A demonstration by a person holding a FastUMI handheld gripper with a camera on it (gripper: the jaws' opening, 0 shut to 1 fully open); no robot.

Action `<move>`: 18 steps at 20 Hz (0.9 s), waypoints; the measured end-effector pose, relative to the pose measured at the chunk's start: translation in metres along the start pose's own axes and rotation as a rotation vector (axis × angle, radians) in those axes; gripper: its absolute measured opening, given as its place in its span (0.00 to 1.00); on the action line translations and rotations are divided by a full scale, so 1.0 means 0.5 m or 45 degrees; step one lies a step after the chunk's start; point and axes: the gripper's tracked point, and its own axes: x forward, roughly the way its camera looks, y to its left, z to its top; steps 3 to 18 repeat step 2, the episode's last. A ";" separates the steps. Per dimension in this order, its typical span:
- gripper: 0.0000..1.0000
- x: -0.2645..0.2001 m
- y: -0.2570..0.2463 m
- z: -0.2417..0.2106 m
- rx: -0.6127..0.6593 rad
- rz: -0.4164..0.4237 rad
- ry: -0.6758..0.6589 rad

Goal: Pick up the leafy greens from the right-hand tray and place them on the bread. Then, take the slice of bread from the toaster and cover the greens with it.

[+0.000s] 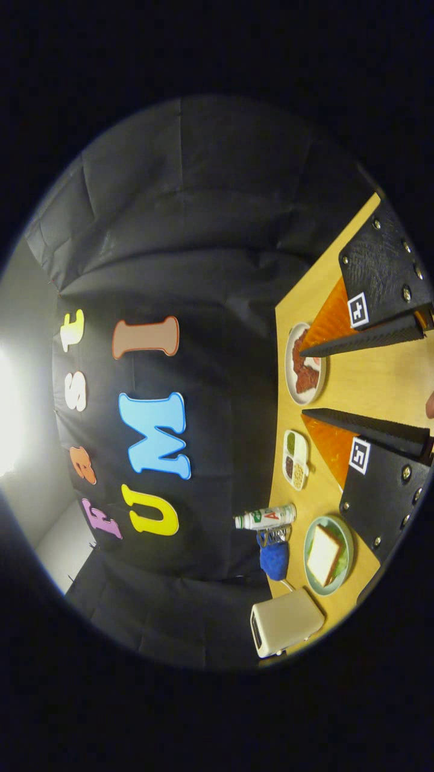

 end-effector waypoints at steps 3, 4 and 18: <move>0.63 0.009 -0.062 -0.012 -0.008 0.027 -0.013; 0.63 0.009 -0.062 -0.012 -0.008 0.027 -0.013; 0.63 0.009 -0.062 -0.012 -0.008 0.027 -0.013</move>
